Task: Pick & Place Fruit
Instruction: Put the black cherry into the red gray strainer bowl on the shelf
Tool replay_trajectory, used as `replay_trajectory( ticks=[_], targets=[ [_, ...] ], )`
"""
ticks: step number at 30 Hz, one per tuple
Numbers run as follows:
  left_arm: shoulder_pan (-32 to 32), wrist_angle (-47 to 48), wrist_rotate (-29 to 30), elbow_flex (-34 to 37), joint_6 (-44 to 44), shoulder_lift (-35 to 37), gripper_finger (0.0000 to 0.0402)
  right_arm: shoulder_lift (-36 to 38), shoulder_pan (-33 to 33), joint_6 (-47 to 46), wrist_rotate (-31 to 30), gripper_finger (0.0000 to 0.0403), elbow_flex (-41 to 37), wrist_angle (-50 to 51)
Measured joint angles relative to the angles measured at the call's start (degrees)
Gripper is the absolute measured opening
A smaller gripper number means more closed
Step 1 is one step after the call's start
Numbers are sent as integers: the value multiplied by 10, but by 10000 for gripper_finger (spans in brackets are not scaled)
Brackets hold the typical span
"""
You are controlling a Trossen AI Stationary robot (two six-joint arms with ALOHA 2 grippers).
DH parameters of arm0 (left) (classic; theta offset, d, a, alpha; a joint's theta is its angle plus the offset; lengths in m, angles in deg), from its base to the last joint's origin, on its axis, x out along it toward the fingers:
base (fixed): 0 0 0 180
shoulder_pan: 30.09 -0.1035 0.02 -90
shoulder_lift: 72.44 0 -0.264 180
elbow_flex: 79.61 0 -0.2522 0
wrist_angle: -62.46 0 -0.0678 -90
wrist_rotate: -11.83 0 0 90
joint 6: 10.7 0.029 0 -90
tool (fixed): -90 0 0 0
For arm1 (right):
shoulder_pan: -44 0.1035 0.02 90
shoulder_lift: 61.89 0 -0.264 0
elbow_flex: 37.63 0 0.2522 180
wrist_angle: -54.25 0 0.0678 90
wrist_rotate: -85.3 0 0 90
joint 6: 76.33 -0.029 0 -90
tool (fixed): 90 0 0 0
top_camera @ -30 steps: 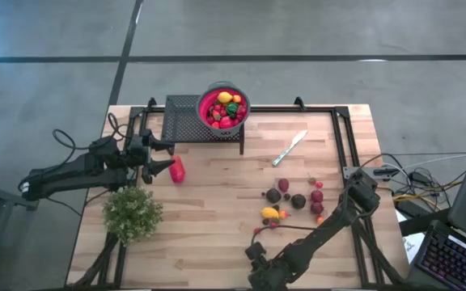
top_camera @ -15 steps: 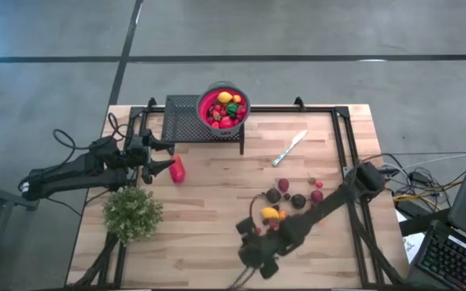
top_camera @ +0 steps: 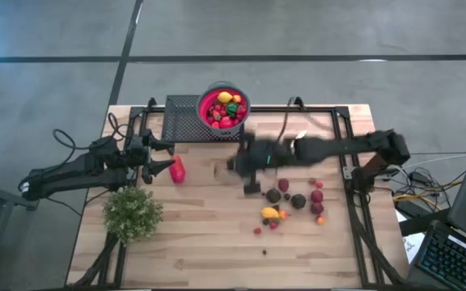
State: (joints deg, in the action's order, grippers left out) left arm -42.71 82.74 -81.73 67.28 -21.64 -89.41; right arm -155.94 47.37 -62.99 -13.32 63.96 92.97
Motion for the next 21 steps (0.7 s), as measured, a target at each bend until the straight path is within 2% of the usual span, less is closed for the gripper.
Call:
replay_trajectory(
  ticks=[6, 12, 17, 21],
  targets=[
    [0, 0, 0, 0, 0, 0, 312, 27, -134, -5, 84, 117, 0, -56],
    [0, 0, 0, 0, 0, 0, 312, -1, -253, -35, 174, 122, 0, -109],
    [0, 0, 0, 0, 0, 0, 312, -37, -315, -57, 232, 112, 0, -138],
    [0, 0, 0, 0, 0, 0, 312, -59, -334, -57, 241, 124, 0, -149]
  ],
)
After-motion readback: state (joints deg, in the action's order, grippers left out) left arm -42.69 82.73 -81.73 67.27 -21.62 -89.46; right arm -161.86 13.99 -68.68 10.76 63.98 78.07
